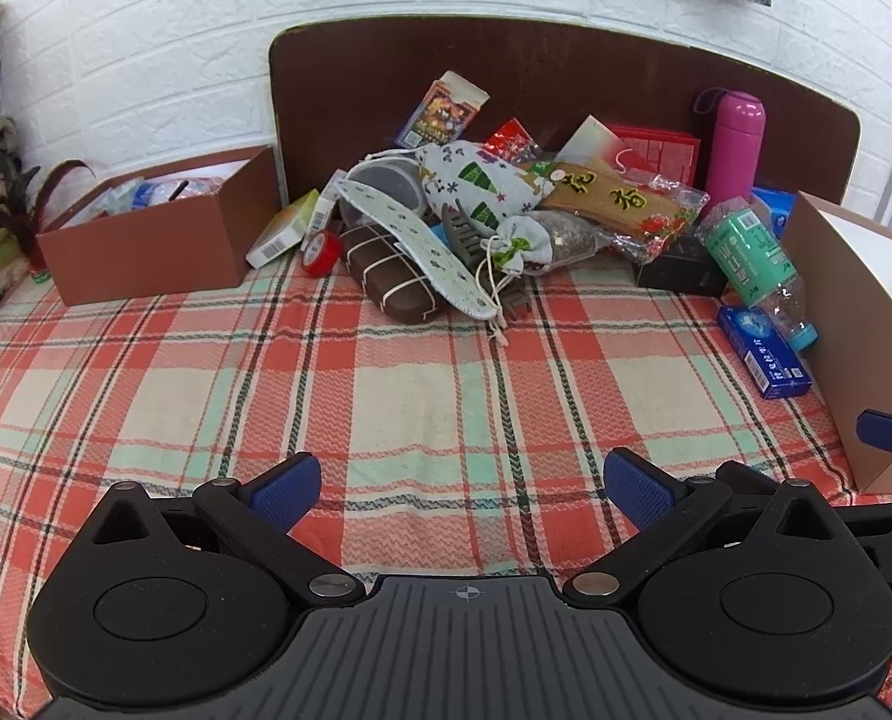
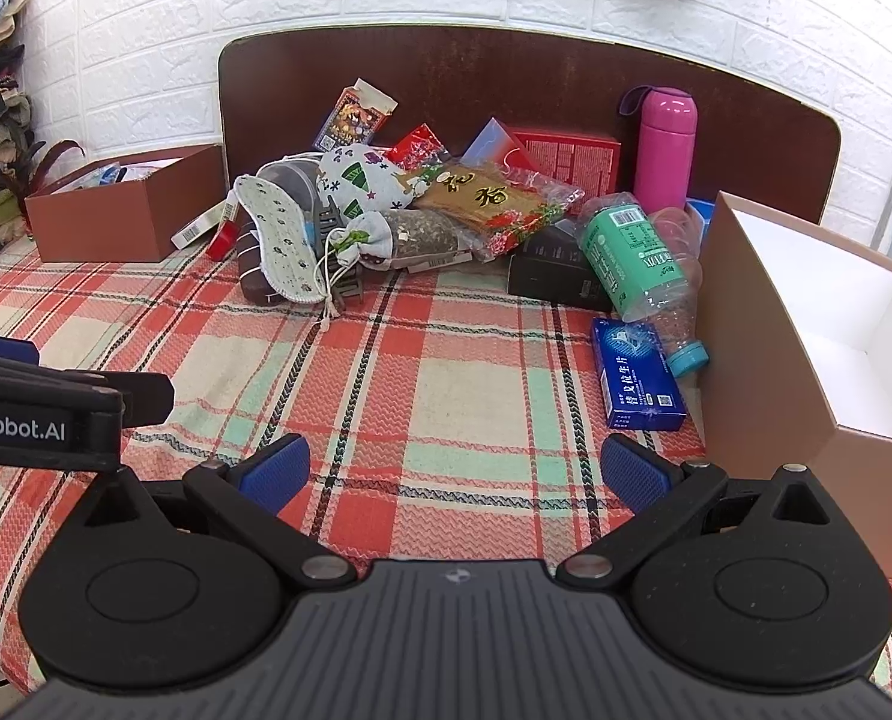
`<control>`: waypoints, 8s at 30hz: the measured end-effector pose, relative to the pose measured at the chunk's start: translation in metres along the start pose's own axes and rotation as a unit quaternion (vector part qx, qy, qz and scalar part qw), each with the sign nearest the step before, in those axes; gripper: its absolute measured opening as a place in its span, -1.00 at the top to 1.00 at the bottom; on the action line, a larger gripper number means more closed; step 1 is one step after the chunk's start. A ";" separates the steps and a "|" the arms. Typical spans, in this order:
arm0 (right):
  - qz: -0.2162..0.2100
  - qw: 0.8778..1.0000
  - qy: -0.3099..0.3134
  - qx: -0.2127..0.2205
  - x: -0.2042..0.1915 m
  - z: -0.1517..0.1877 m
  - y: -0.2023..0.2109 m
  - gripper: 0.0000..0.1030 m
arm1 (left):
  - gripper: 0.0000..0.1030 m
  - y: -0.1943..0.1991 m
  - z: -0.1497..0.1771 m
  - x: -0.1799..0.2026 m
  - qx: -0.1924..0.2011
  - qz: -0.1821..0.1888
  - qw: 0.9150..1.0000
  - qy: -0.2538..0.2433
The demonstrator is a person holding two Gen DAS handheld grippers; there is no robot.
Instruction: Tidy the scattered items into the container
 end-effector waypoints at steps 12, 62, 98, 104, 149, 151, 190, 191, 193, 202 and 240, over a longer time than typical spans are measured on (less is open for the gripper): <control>-0.003 1.000 0.003 -0.002 -0.002 -0.003 -0.007 -0.99 | -1.00 -0.006 -0.003 0.001 -0.004 -0.004 1.000 -0.002; 0.058 0.997 -0.036 -0.035 0.079 0.020 -0.138 -0.99 | -0.85 -0.157 -0.067 0.041 -0.020 0.061 0.997 -0.032; 0.061 0.997 0.035 -0.011 0.081 0.024 -0.142 0.53 | 0.99 -0.219 -0.035 -0.016 -0.094 0.057 0.990 0.090; 0.028 0.999 0.003 -0.029 0.069 0.034 -0.134 0.94 | 0.99 -0.197 -0.030 -0.024 -0.084 0.049 0.992 0.077; -0.142 0.984 -0.055 -0.092 -0.017 0.050 -0.109 -0.21 | 0.90 -0.154 -0.004 -0.033 -0.089 0.069 0.992 0.060; -0.142 0.985 -0.036 -0.091 -0.027 0.052 -0.107 -0.23 | 0.44 -0.151 -0.002 -0.036 -0.088 0.059 0.993 0.050; -0.196 0.980 -0.014 -0.043 -0.078 0.000 -0.104 -0.18 | 1.00 -0.115 -0.038 -0.091 -0.020 0.035 0.993 0.109; -0.200 0.979 -0.008 -0.038 -0.083 -0.005 -0.103 -0.18 | 1.00 -0.108 -0.042 -0.098 -0.012 0.031 0.993 0.112; -0.209 0.977 0.004 -0.029 -0.095 -0.016 -0.103 -0.18 | 1.00 -0.098 -0.050 -0.112 0.002 0.021 0.993 0.118; -0.252 0.965 0.067 0.011 -0.154 -0.068 -0.109 -0.18 | 1.00 -0.071 -0.087 -0.176 0.046 -0.015 0.988 0.144; -0.302 0.928 0.215 0.045 -0.322 -0.192 -0.289 -0.18 | 0.64 -0.261 -0.170 -0.424 -0.035 -0.055 0.988 0.141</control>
Point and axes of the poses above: each gripper's, at about its wrist camera, not at the fingertips, and y roughly against the way its jaws point, x to its right, z to its underside, the point moved 9 cm from there along -y, roughly the way its jaws point, and after that the axes turned 13 degrees about x, right-handed, at the moved point
